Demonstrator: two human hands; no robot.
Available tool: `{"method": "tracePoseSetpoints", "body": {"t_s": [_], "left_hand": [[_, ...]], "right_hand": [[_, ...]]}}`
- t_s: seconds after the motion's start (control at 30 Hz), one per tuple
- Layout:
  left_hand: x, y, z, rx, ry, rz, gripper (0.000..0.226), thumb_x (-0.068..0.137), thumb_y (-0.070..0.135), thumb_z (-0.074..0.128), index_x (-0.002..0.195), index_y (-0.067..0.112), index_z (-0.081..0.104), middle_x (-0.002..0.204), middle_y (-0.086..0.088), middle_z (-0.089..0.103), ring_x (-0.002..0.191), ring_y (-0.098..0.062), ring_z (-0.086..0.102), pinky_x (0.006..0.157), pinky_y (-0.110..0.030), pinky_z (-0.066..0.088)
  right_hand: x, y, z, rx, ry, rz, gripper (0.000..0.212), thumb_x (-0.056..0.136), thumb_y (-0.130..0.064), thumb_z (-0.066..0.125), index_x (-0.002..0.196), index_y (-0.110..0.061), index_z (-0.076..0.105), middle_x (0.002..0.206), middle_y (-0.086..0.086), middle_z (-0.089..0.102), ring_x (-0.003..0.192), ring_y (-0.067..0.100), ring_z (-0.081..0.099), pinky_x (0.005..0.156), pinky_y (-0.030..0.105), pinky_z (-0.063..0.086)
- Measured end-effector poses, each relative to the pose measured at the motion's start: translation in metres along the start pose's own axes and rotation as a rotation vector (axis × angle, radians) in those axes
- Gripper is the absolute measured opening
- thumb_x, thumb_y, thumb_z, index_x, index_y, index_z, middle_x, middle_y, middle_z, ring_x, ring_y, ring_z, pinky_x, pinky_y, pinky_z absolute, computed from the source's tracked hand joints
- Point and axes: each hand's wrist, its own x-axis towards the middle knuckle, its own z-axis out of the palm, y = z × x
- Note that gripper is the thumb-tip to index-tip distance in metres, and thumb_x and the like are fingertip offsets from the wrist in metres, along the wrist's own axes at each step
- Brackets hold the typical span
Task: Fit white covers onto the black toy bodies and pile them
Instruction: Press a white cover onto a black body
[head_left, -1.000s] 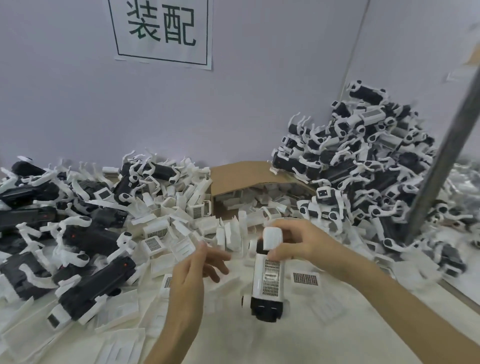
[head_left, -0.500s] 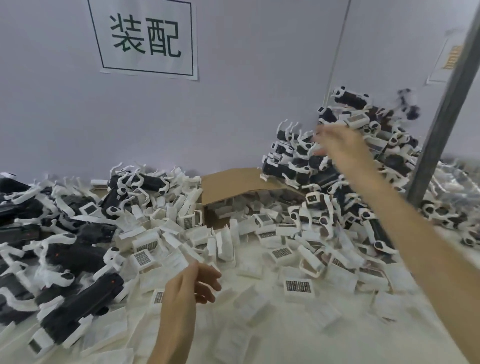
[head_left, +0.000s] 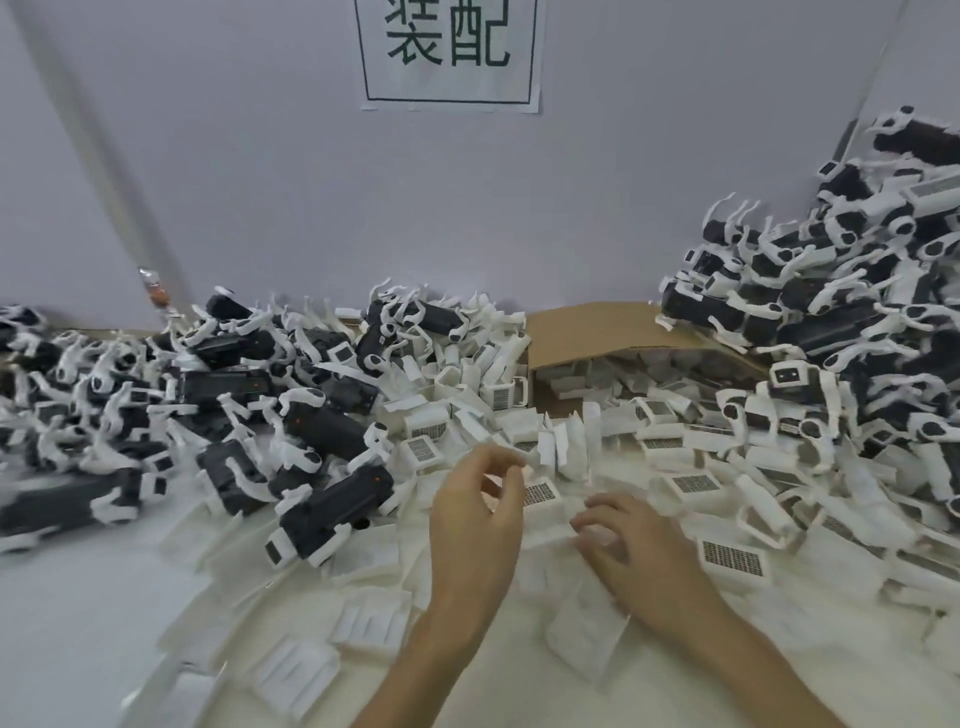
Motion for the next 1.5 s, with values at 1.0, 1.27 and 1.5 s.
{"method": "tracePoseSetpoints", "body": {"t_s": [1.0,1.27,1.5], "left_hand": [[0.03,-0.034,-0.027,0.199,0.215,-0.214,0.037,0.093,-0.001,0.039,0.084,0.024,0.065,0.082,0.005,0.067,0.082,-0.017,0.06,0.073,-0.038,0.051],[0.023,-0.025,-0.019,-0.036,0.248,-0.107,0.037,0.088,-0.006,0.044,0.07,0.018,0.067,0.047,0.012,0.049,0.041,-0.005,0.035,0.041,-0.015,0.026],[0.003,0.0,-0.015,-0.188,0.225,0.301,0.026,0.075,-0.001,0.045,0.067,0.012,0.065,0.047,-0.003,0.045,0.042,-0.008,0.032,0.042,-0.023,0.021]], "right_hand": [[-0.002,0.006,-0.017,0.178,0.079,0.119,0.021,0.091,-0.019,0.07,0.106,-0.033,0.066,0.113,-0.015,0.054,0.095,0.004,0.057,0.081,0.021,0.041],[-0.002,0.004,-0.021,0.29,0.274,0.104,0.031,0.093,-0.005,0.063,0.098,-0.035,0.063,0.09,-0.014,0.071,0.086,0.004,0.064,0.071,0.008,0.042],[-0.007,-0.012,-0.038,0.832,0.197,0.057,0.025,0.089,-0.034,0.052,0.076,-0.022,0.07,0.062,-0.001,0.053,0.058,0.016,0.046,0.058,0.019,0.037]]}}
